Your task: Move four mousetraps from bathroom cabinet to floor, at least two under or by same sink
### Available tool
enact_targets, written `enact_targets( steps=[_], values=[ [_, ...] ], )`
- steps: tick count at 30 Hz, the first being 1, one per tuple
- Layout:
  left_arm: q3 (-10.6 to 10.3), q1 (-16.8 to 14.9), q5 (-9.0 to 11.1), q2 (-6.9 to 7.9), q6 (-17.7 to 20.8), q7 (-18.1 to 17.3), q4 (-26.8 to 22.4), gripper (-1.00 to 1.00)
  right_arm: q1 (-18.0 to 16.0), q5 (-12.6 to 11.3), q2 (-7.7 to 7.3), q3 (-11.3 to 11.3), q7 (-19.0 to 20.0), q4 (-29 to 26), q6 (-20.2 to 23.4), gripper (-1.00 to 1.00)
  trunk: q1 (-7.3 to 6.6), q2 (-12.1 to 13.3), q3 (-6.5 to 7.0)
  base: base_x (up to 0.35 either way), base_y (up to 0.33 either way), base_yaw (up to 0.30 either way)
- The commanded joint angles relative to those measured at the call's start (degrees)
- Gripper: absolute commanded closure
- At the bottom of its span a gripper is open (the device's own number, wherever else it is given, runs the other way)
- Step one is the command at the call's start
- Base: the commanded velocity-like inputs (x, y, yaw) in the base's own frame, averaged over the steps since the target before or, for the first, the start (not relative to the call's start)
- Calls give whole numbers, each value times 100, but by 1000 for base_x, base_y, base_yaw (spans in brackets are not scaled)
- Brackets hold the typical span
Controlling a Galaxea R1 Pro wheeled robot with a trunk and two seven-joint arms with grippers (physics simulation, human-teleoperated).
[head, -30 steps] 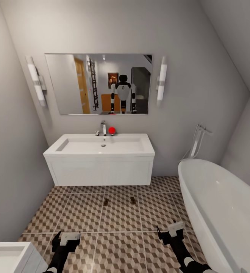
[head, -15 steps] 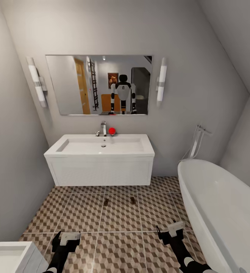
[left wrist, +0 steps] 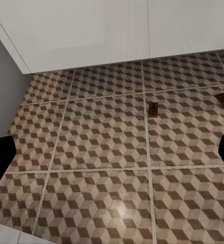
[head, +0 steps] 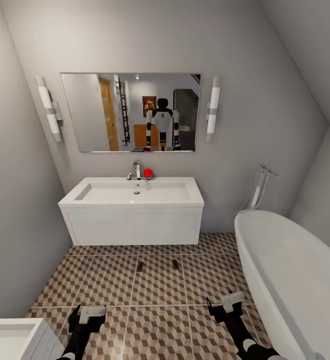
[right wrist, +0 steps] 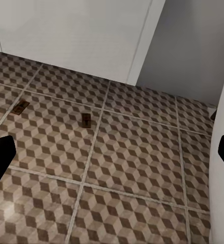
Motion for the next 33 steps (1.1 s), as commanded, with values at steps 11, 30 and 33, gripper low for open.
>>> enact_targets(
  steps=[11, 30, 33],
  values=[
    [-50, -11, 40, -3, -35, 8, 21, -100, -6, 52, -3, 28, -59, 8, -7, -100, 4, -13, -13, 0, 0, 0],
    [-51, -11, 40, -11, -40, -18, 21, -100, -6, 52, 3, 28, -60, 8, -7, -100, 4, -13, -13, 0, 0, 0],
    [-51, -11, 40, -11, -40, -18, 20, -100, -6, 52, 4, 28, -61, 8, -7, -100, 4, -13, -13, 0, 0, 0]
  ],
)
